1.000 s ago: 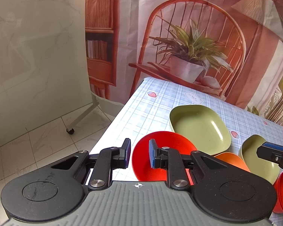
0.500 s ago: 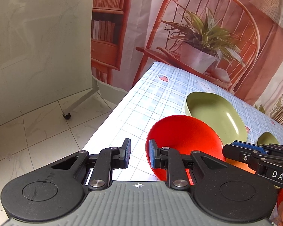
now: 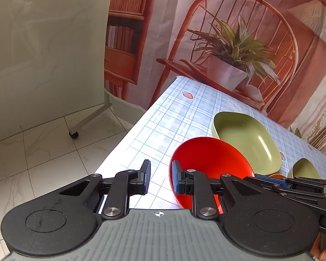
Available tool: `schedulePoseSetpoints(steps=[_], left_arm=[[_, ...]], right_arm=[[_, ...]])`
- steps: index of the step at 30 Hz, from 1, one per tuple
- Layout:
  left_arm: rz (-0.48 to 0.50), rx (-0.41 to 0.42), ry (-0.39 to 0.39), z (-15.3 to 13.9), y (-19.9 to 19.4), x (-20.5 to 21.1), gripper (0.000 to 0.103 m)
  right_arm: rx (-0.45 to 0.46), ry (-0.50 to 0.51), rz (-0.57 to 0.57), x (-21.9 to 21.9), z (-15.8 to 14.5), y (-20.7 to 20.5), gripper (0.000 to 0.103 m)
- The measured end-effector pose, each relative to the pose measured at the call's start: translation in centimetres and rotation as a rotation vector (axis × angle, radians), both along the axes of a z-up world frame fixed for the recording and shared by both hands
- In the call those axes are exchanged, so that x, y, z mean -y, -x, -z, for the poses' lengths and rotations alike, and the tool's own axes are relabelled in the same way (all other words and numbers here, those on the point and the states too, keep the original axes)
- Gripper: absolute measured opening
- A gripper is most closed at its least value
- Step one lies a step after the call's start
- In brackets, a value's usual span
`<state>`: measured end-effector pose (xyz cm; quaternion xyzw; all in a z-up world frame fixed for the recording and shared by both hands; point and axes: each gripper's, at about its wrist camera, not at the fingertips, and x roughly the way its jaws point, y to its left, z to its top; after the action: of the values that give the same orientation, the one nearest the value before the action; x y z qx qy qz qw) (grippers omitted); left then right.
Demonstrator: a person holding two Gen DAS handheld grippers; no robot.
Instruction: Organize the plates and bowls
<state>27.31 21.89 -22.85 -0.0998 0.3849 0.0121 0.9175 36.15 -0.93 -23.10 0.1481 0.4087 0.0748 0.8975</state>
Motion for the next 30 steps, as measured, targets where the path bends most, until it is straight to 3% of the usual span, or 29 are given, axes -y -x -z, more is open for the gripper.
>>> schedulePoseSetpoints(steps=[10, 13, 22, 30], left_arm=[[0.027, -0.030, 0.049, 1.1, 0.2, 0.1, 0.021], [0.035, -0.015, 0.054, 1.0, 0.5, 0.5, 0.011], [0.040, 0.045, 0.022, -1.8, 1.7, 1.8, 0.011], [0.078, 0.085, -0.003, -4.4, 3.6, 4.7, 0.011]], right_arm=[[0.000, -0.001, -0.001, -0.1, 0.1, 0.0, 0.012], [0.000, -0.009, -0.001, -0.2, 0.0, 0.1, 0.011], [0.037, -0.030, 0.023, 0.6, -1.6, 1.3, 0.012], [0.095, -0.051, 0.068, 2.8, -3.8, 4.7, 0.012]])
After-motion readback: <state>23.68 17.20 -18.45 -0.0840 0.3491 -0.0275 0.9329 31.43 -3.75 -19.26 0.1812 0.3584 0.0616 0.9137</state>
